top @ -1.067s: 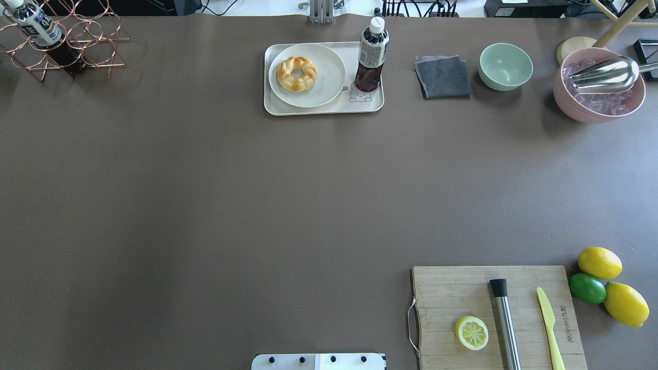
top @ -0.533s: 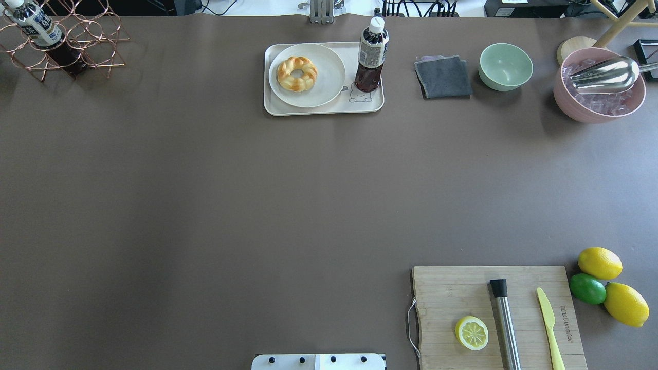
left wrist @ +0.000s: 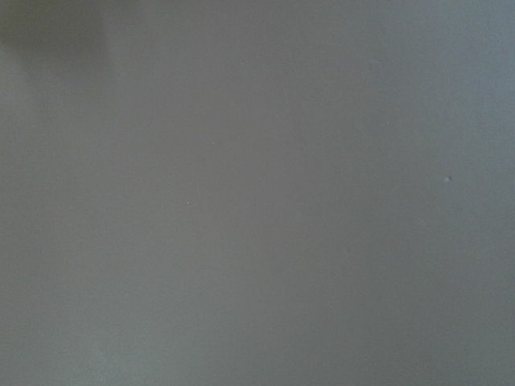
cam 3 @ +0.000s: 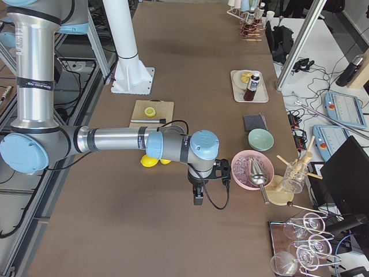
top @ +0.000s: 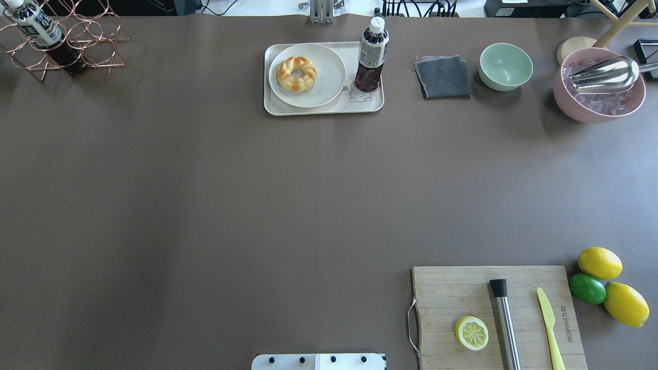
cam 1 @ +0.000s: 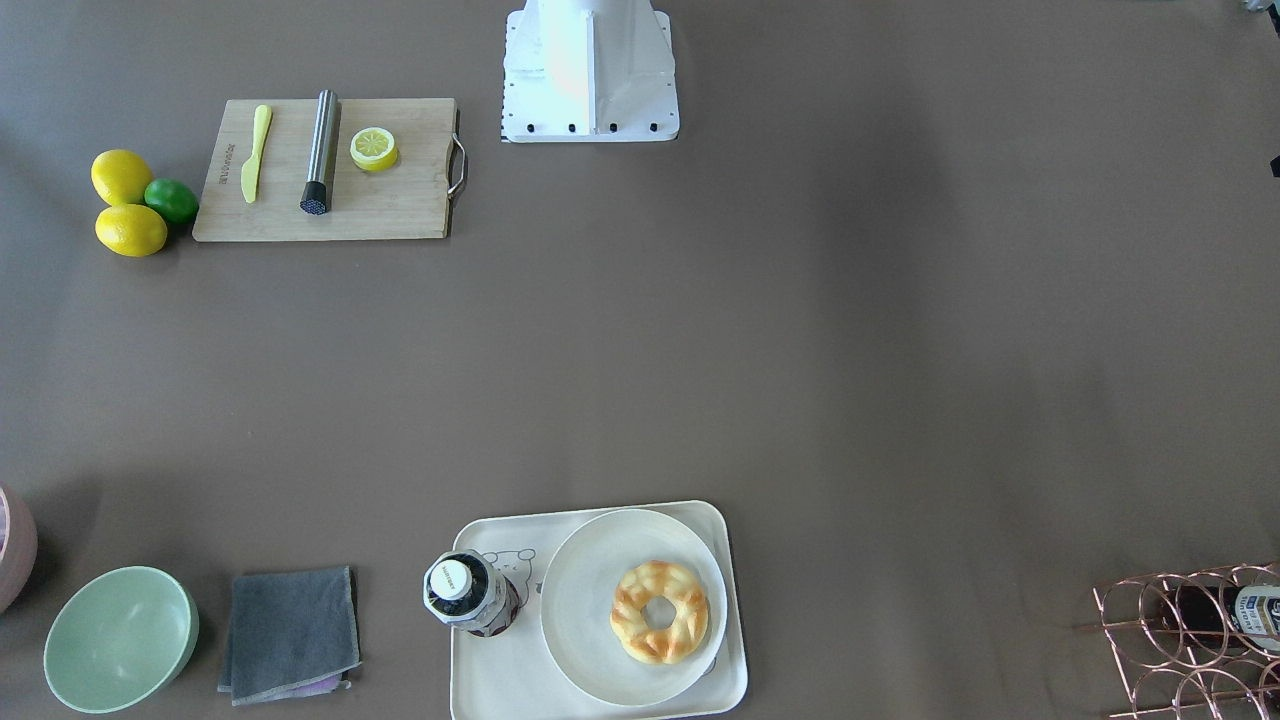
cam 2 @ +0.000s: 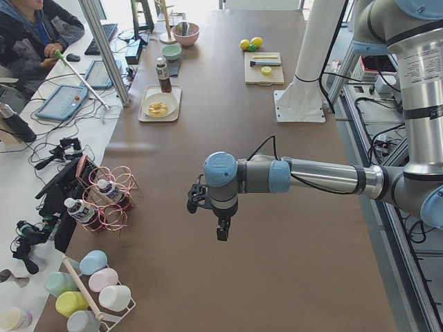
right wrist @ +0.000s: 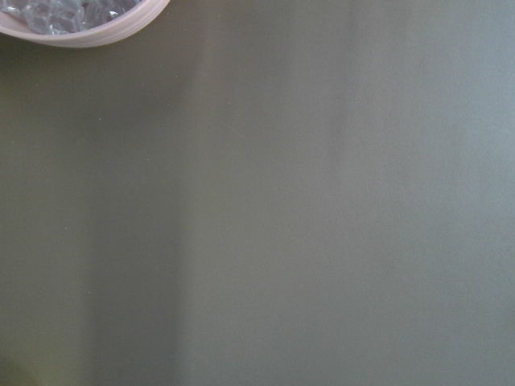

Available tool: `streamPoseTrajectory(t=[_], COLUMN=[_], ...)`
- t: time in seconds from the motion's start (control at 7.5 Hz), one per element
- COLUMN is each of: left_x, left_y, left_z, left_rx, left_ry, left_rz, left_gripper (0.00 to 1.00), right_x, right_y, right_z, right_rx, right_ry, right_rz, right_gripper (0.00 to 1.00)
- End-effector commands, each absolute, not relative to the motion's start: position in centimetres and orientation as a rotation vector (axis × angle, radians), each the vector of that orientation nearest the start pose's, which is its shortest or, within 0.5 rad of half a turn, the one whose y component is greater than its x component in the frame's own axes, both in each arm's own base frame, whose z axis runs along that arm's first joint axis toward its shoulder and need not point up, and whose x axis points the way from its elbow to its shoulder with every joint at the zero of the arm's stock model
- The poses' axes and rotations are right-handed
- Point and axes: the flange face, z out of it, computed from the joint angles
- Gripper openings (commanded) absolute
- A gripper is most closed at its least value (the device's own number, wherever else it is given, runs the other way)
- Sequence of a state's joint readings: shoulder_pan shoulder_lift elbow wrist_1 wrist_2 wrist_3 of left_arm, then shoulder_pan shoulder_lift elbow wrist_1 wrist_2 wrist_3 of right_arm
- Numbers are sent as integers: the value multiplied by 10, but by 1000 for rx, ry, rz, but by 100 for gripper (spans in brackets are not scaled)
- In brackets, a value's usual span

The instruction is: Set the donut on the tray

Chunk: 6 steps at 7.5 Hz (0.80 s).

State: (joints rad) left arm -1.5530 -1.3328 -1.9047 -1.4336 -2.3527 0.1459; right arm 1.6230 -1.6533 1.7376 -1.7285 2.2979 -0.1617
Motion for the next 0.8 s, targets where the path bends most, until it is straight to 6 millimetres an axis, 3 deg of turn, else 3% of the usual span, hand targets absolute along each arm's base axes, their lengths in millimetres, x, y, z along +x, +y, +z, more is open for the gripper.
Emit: streamPoseTrajectory(t=[0.0, 0.13, 0.27, 0.67], left_x=[-75, -75, -75, -75], left_y=[-381, -381, -383, -371], left_z=[609, 608, 595, 604], left_rx=[39, 40, 90, 156], left_ry=[787, 788, 784, 778], left_rz=[97, 99, 126, 151], left_gripper=[97, 98, 97, 98], right_x=[89, 90, 90, 90], right_y=[-447, -447, -447, -447], right_z=[626, 626, 626, 623], right_rx=[21, 23, 23, 27], right_ry=[-729, -729, -729, -730], right_rz=[-82, -81, -81, -81], right_gripper=[100, 100, 100, 100])
